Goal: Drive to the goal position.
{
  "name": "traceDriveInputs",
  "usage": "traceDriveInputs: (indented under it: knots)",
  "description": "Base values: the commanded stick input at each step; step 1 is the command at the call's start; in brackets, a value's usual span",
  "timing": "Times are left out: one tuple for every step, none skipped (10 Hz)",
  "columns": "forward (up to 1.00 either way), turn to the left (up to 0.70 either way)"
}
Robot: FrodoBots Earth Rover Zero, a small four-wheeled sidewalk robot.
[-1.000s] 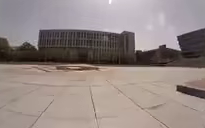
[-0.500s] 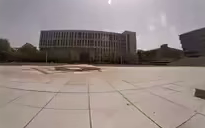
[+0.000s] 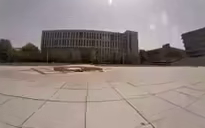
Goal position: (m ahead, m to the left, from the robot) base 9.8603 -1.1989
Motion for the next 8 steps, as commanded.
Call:
traceDriveInputs:
  knots:
    - [1.0,-0.01]
    - [1.0,0.0]
    - [1.0,0.0]
    - [1.0,0.0]
    - [1.0,0.0]
    - [1.0,-0.08]
    - [1.0,-0.31]
    - [1.0,-0.37]
